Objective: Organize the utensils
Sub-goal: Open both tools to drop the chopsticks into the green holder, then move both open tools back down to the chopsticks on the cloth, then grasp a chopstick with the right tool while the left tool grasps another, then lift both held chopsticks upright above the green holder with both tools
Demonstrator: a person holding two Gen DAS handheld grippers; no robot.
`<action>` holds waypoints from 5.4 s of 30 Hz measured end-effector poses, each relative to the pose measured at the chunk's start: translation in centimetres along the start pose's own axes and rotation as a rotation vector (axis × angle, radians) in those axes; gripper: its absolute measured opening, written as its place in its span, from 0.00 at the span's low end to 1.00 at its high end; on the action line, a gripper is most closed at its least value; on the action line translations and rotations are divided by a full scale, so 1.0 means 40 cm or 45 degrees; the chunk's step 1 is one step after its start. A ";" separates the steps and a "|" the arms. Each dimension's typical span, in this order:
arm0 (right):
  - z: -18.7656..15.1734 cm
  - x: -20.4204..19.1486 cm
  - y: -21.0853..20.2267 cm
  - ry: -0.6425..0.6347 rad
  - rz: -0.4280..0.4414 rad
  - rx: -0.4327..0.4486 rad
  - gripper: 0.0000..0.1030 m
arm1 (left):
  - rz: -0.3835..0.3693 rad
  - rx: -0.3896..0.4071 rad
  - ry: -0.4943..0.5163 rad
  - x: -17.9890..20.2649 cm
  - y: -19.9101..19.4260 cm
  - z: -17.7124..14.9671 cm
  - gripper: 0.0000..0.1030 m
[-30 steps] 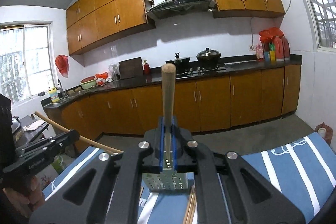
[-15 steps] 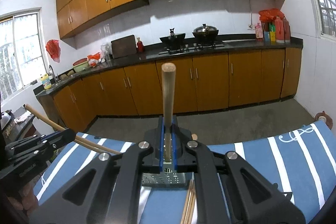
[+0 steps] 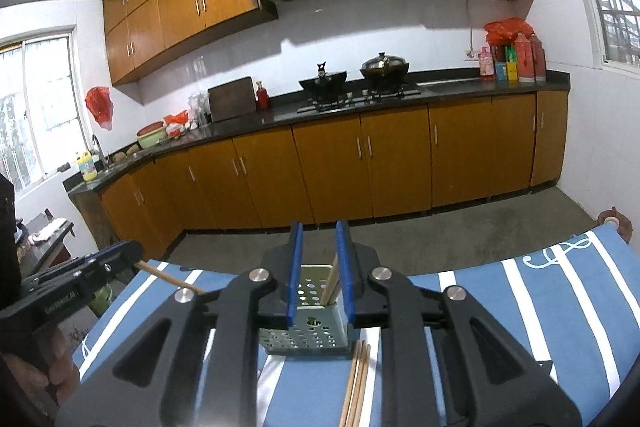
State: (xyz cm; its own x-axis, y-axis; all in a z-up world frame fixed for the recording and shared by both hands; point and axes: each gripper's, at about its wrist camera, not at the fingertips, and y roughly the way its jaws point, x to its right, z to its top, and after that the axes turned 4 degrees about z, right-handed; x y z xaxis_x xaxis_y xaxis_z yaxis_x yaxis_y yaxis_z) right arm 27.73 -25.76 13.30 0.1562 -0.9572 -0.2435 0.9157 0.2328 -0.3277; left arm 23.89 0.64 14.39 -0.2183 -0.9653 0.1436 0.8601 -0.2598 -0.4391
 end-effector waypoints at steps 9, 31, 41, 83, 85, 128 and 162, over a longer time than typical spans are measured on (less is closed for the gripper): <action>-0.100 0.084 -0.116 0.038 -0.120 0.006 0.24 | 0.073 0.048 -0.053 -0.075 -0.089 -0.071 0.16; -0.541 0.084 0.111 0.106 -0.123 -0.669 0.23 | 0.278 -0.499 -0.105 -0.195 0.088 -0.469 0.20; -0.538 0.077 0.113 0.073 -0.138 -0.662 0.23 | 0.217 -0.533 -0.083 -0.151 0.113 -0.489 0.20; -0.546 0.127 0.097 0.053 -0.276 -0.649 0.08 | 0.152 -0.607 0.051 -0.073 0.129 -0.516 0.19; -0.547 0.126 0.094 0.052 -0.275 -0.649 0.08 | 0.160 -0.605 0.066 -0.069 0.128 -0.519 0.19; -0.518 0.181 0.139 0.060 -0.314 -0.610 0.09 | 0.253 -0.521 -0.002 -0.185 0.198 -0.470 0.09; -0.533 0.179 0.098 0.090 -0.295 -0.606 0.08 | 0.284 -0.529 0.079 -0.149 0.162 -0.495 0.17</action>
State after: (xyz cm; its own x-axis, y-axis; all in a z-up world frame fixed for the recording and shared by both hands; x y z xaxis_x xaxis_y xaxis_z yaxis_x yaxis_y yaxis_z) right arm 24.55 -28.02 -9.19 -0.0710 -0.9827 -0.1713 0.6512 0.0844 -0.7542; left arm 21.61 4.17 -6.88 -0.0877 -0.9953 -0.0422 0.6348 -0.0232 -0.7723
